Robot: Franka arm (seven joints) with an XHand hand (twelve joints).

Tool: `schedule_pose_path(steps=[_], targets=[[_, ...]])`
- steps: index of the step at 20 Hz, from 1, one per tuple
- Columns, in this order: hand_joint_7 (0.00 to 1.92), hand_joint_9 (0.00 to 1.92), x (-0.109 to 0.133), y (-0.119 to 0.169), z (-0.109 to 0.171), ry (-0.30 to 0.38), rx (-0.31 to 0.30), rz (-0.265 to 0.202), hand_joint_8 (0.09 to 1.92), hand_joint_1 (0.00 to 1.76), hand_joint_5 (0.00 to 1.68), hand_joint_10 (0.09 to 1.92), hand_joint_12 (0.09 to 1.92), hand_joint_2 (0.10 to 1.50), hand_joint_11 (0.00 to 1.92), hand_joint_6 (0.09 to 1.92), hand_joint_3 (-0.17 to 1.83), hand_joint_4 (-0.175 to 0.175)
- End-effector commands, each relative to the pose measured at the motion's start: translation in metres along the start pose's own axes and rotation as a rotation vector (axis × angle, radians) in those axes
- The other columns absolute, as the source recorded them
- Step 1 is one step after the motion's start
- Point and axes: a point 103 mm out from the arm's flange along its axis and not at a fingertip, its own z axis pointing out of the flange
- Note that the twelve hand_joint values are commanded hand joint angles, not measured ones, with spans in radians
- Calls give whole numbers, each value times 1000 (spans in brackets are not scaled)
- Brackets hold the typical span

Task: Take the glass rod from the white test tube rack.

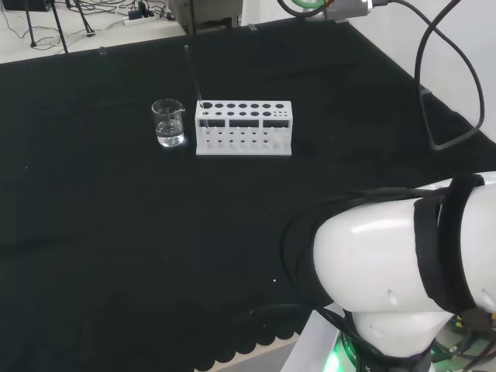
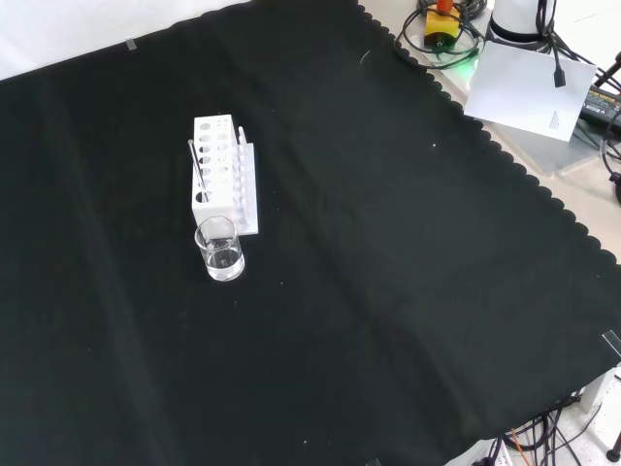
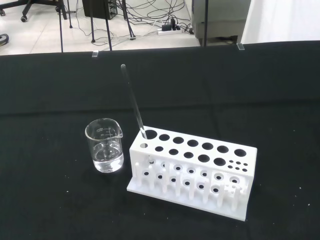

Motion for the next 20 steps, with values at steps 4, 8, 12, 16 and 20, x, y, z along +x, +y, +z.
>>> schedule_pose_path(steps=[4, 8, 12, 16, 20], targets=[[0, 0, -3, 1, 3, -17, -4, 0, 103, 744, 0, 236, 282, 817, 0, 87, 617, -118], [0, 0, -7, 1, 6, -11, -4, 6, 98, 736, 0, 231, 271, 828, 0, 87, 604, -117], [0, 0, -6, 8, 9, -6, 3, -11, 118, 730, 0, 248, 277, 838, 0, 87, 592, -117], [0, 0, -2, 21, 11, 1, 4, -31, 180, 726, 0, 311, 380, 848, 0, 87, 575, -116], [0, 0, 4, 43, 11, 15, 10, -60, 245, 722, 0, 404, 599, 853, 0, 87, 566, -116]])
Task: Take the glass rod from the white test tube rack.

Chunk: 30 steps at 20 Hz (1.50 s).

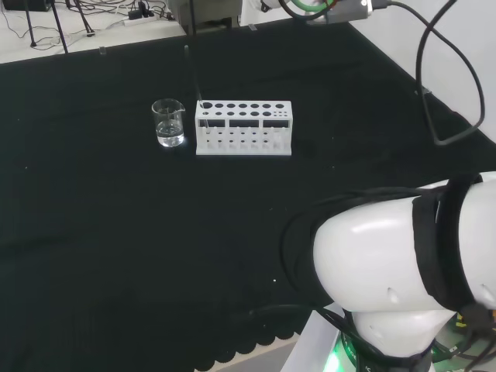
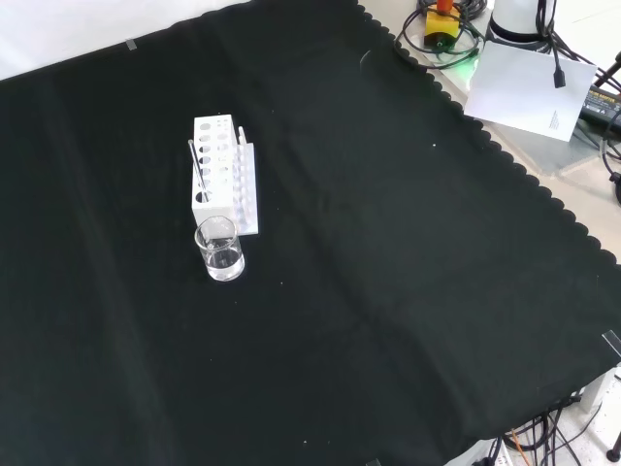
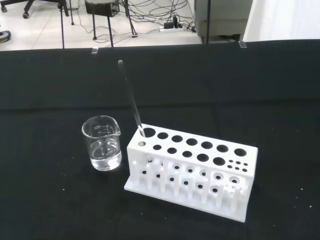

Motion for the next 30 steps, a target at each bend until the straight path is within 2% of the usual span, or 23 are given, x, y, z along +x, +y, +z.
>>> schedule_pose_path(steps=[1, 6, 8, 10, 13, 21, 30], targets=[[0, 0, 9, 35, -1, 12, -1, -46, 263, 721, 0, 430, 658, 853, 0, 87, 566, -116], [0, 0, 9, 70, -3, 39, -31, -56, 352, 719, 0, 609, 948, 850, 0, 87, 573, -113], [0, 0, 8, 85, 0, 75, -19, -62, 414, 717, 0, 681, 1005, 848, 0, 87, 579, -114], [0, 0, 8, 97, 4, 87, -8, -69, 454, 716, 0, 727, 1034, 846, 0, 87, 585, -115], [0, 0, 13, 114, 11, 44, 1, -92, 486, 714, 0, 767, 1057, 844, 0, 87, 591, -115], [0, 41, 37, 152, 31, 60, -15, -162, 612, 709, 0, 858, 1151, 839, 0, 87, 609, -116], [0, 158, 63, 185, 63, 41, 8, -214, 752, 696, 9, 901, 1309, 839, 0, 87, 630, -119]])
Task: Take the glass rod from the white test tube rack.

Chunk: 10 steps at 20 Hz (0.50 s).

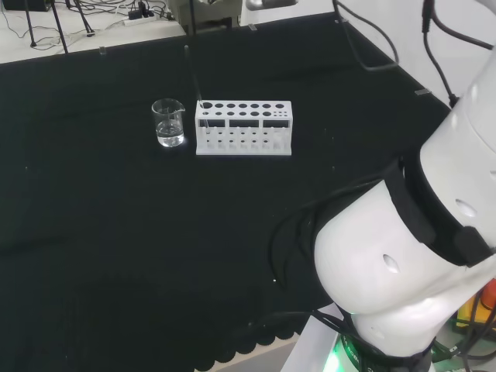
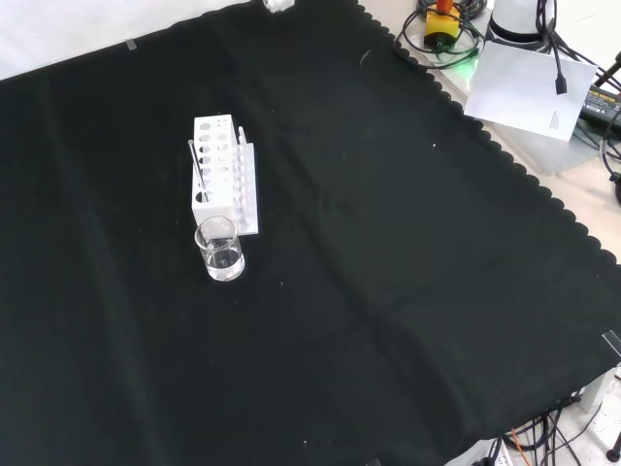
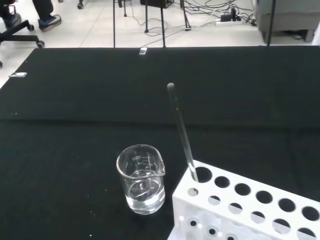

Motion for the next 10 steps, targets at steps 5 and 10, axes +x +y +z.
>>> schedule_pose_path(steps=[5, 10], targets=[[1, 185, 23, 42, 30, -15, 18, -52, 818, 669, 17, 907, 1340, 854, 0, 87, 638, -120], [60, 228, 29, 54, 52, -42, 31, -86, 869, 658, 36, 916, 1373, 862, 0, 87, 636, -125]])
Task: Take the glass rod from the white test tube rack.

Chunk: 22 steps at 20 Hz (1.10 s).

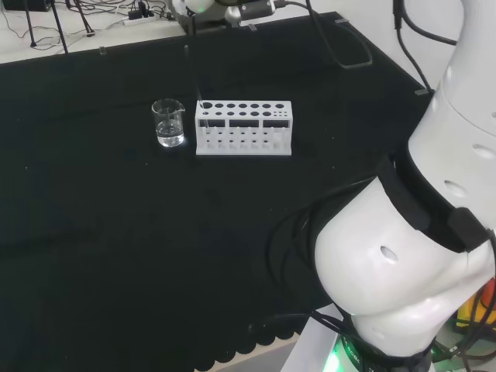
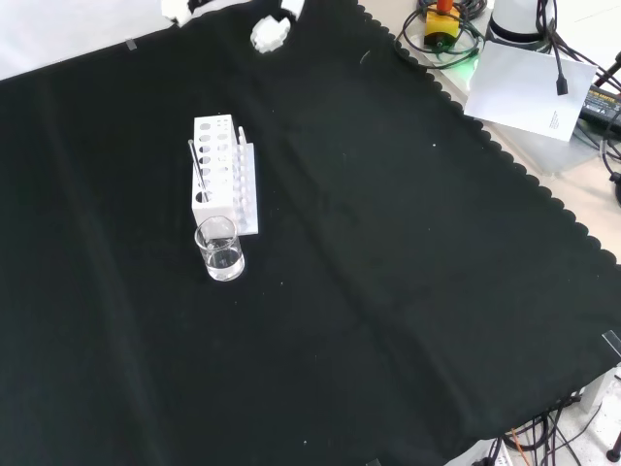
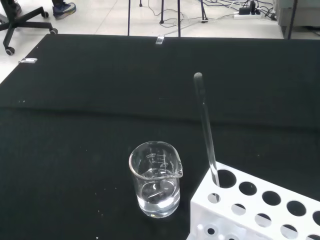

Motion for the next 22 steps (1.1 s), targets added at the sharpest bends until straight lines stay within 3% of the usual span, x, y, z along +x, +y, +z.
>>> schedule_pose_path(steps=[1, 10, 22], targets=[[72, 242, 10, 19, 25, -24, 17, -41, 877, 657, 42, 917, 1387, 862, 0, 87, 636, -126], [138, 310, 10, 37, 66, 10, 45, -75, 912, 652, 69, 922, 1432, 870, 0, 87, 636, -132], [190, 346, -1, 62, 94, -27, 84, -87, 933, 636, 102, 924, 1439, 886, 0, 87, 636, -137]])
